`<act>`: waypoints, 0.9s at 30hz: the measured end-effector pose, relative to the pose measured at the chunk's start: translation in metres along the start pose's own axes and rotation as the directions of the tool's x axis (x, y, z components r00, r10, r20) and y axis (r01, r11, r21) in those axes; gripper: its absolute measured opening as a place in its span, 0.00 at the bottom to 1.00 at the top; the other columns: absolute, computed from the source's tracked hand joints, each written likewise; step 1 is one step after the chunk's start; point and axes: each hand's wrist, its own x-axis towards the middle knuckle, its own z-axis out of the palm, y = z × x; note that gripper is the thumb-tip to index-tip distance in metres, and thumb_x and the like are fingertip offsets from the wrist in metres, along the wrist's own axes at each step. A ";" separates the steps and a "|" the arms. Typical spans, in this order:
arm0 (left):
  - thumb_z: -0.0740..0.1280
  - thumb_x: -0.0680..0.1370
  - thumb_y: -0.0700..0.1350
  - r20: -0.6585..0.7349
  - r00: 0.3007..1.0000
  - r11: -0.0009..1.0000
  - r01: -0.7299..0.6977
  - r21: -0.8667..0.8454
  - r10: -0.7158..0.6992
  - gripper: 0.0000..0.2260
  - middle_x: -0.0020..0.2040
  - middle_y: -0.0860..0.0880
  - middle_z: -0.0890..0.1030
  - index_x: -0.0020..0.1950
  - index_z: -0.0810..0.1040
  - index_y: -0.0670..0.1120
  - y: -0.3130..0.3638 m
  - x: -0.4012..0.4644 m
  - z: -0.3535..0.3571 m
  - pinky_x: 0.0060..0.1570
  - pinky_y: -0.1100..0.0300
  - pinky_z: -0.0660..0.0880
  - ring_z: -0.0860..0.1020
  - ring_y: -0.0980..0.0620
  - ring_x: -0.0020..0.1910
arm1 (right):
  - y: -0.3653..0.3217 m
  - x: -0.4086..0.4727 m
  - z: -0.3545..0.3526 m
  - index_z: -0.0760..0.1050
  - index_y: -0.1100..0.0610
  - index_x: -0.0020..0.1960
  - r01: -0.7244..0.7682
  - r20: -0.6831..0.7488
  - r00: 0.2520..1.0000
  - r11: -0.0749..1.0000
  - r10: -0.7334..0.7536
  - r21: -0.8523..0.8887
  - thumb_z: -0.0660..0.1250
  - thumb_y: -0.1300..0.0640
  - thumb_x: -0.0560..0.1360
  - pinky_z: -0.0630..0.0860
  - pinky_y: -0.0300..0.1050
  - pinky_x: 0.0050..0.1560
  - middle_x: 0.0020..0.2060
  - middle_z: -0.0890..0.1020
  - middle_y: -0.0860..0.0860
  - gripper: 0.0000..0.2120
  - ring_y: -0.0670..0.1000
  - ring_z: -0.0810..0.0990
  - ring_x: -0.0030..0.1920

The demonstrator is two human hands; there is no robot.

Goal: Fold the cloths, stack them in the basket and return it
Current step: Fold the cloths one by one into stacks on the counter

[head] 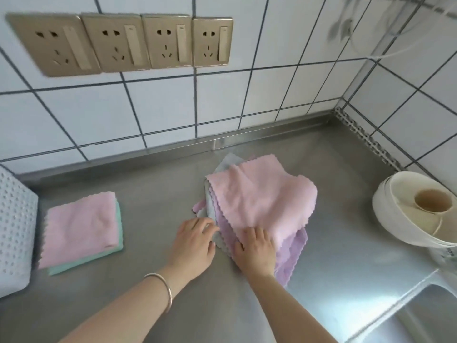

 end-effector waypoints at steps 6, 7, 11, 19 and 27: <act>0.57 0.67 0.50 0.102 0.994 0.998 -0.040 0.056 0.034 0.14 0.48 0.55 0.81 0.46 0.80 0.51 0.032 0.041 0.006 0.50 0.55 0.77 0.79 0.51 0.47 | 0.009 0.020 -0.006 0.74 0.53 0.21 0.095 0.074 0.993 0.994 -0.091 -0.057 0.74 0.54 0.55 0.66 0.36 0.20 0.21 0.74 0.49 0.10 0.51 0.74 0.21; 0.57 0.67 0.50 0.117 0.992 0.997 -0.045 0.067 0.037 0.14 0.47 0.55 0.81 0.46 0.80 0.51 0.034 0.045 0.007 0.49 0.55 0.77 0.79 0.52 0.47 | 0.010 0.023 -0.006 0.74 0.53 0.20 0.080 0.089 0.993 0.995 -0.074 -0.058 0.79 0.55 0.50 0.65 0.34 0.19 0.20 0.74 0.48 0.13 0.49 0.74 0.20; 0.68 0.62 0.46 0.160 0.983 0.988 -0.109 0.107 0.091 0.14 0.48 0.57 0.82 0.47 0.81 0.53 0.045 0.066 0.006 0.54 0.51 0.76 0.80 0.52 0.51 | 0.023 0.030 -0.013 0.76 0.51 0.27 0.059 0.091 0.994 0.996 -0.065 0.070 0.82 0.54 0.48 0.62 0.35 0.17 0.21 0.75 0.46 0.15 0.46 0.74 0.20; 0.63 0.75 0.52 0.230 0.958 0.984 -0.159 -0.078 0.173 0.10 0.45 0.48 0.80 0.45 0.77 0.45 0.056 0.108 -0.053 0.41 0.60 0.62 0.77 0.47 0.48 | 0.032 0.069 -0.120 0.76 0.56 0.42 0.397 0.063 0.901 0.872 -0.430 0.286 0.60 0.59 0.72 0.65 0.40 0.28 0.29 0.79 0.51 0.07 0.49 0.67 0.28; 0.64 0.76 0.56 0.218 0.970 0.991 0.121 -0.057 -0.106 0.14 0.43 0.47 0.81 0.47 0.79 0.46 -0.008 0.045 -0.133 0.41 0.55 0.70 0.77 0.45 0.45 | -0.015 0.070 -0.226 0.70 0.57 0.35 0.288 0.286 0.786 0.735 -0.548 0.614 0.61 0.57 0.79 0.60 0.36 0.30 0.27 0.66 0.46 0.14 0.44 0.62 0.29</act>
